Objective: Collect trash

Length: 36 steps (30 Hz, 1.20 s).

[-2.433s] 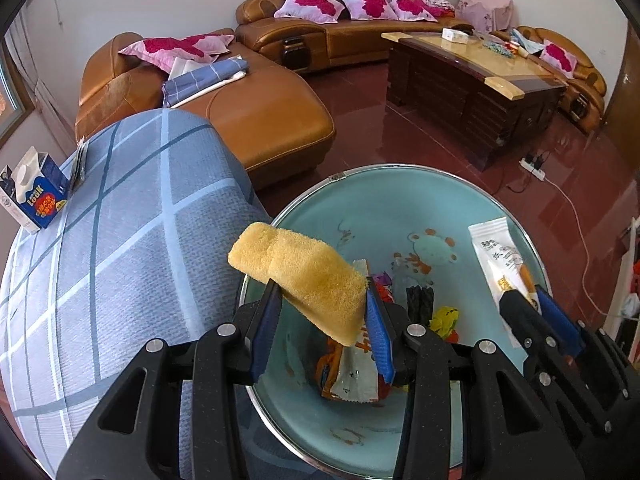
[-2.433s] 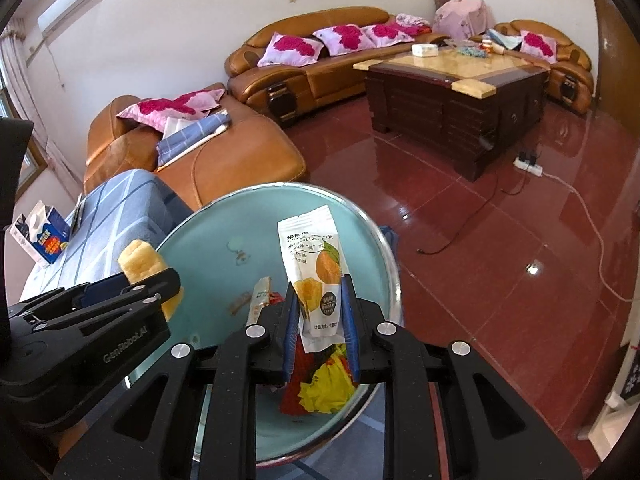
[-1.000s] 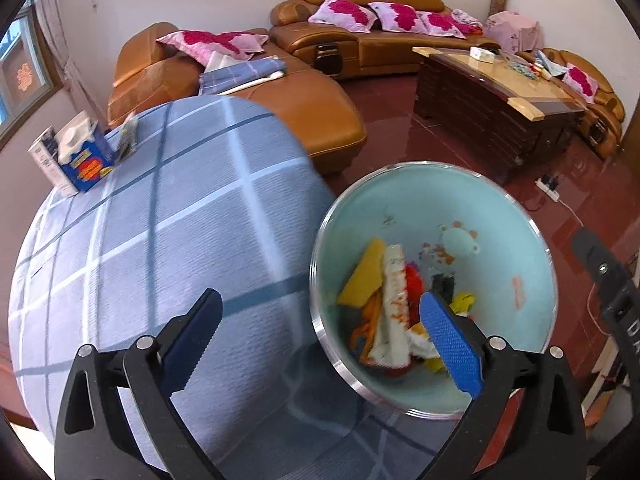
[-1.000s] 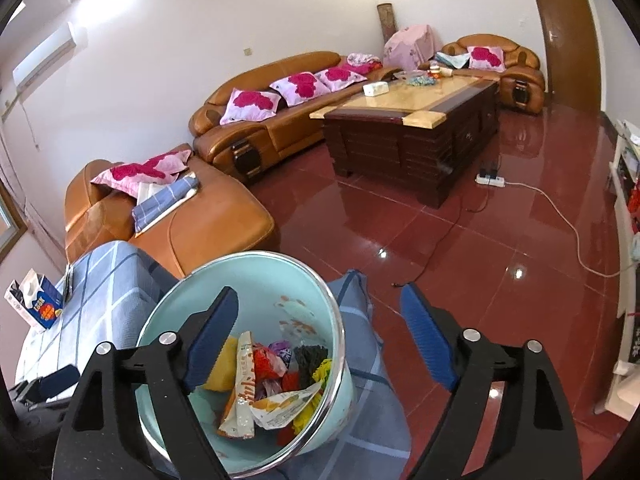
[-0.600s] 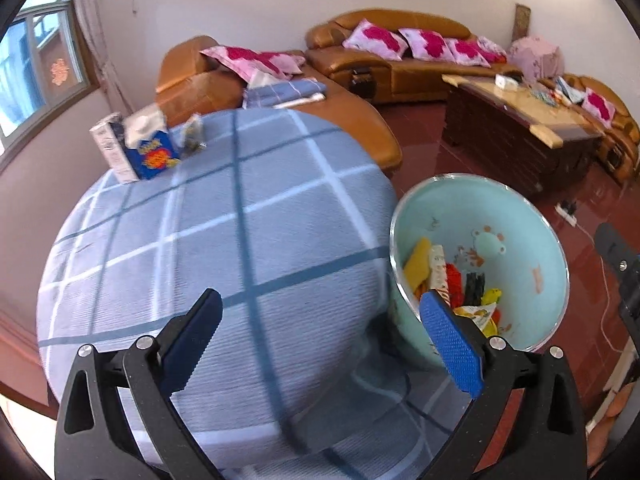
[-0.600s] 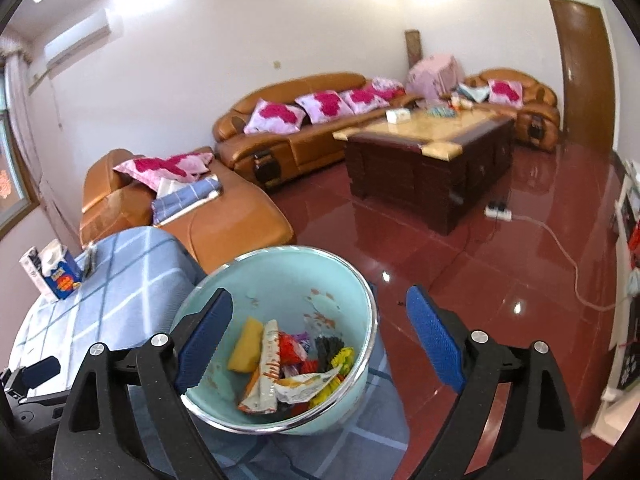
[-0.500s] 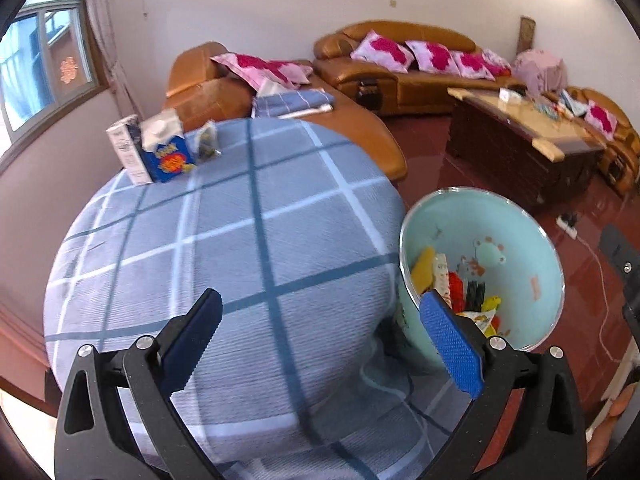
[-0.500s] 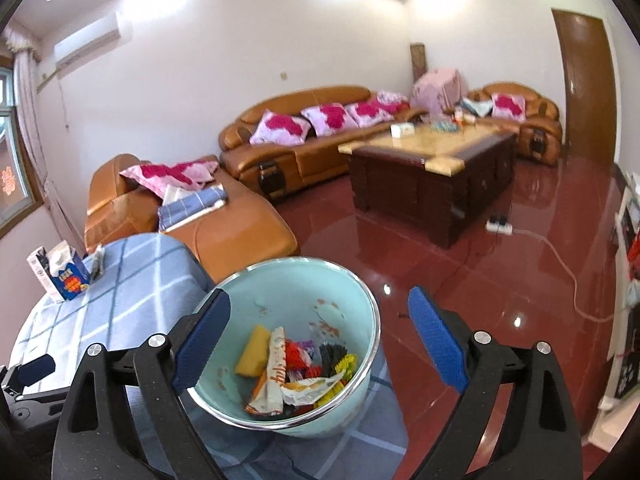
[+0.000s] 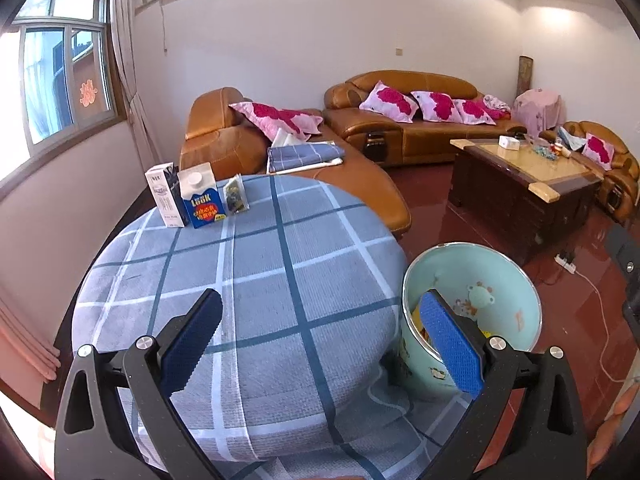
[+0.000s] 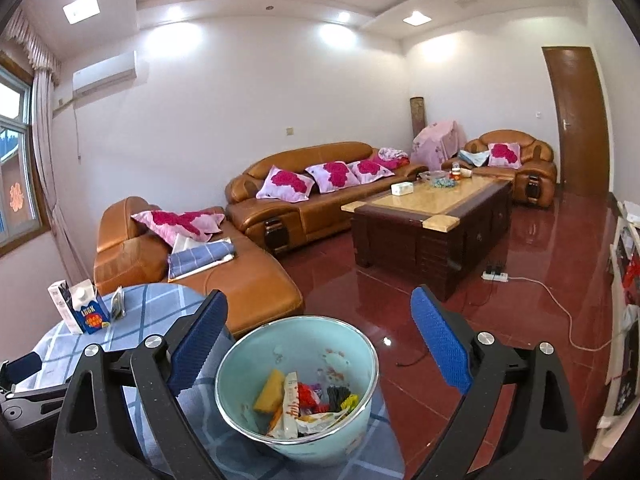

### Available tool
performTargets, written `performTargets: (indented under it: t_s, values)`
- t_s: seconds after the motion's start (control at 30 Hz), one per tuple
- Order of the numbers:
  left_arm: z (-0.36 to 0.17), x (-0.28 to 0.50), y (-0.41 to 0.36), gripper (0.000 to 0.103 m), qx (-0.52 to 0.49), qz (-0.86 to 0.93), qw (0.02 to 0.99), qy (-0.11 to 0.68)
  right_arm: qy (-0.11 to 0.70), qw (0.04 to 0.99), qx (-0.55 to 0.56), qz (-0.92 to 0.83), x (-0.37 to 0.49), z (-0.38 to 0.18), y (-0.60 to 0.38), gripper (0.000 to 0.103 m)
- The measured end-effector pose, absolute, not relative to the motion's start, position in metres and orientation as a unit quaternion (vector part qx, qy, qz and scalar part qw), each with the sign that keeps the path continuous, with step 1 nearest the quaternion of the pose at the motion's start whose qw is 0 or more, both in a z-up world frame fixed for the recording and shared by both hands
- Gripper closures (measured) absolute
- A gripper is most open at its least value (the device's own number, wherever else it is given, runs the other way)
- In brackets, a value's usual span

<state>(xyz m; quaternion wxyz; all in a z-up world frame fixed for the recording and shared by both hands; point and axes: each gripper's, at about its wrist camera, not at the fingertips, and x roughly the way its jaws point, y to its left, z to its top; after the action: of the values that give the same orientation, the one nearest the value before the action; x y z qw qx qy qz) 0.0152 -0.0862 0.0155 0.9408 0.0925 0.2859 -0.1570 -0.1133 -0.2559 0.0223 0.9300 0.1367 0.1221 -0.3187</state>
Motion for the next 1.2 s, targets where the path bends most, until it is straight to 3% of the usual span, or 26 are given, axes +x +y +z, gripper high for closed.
performTargets:
  t_s: [1.2]
  values:
    - [0.0141, 0.0087, -0.0944, 0.006, 0.094, -0.176, 0.94, 0.277, 0.119, 0.925, 0.142, -0.331, -0.1157, 0.0173, -0.2573, 0.011]
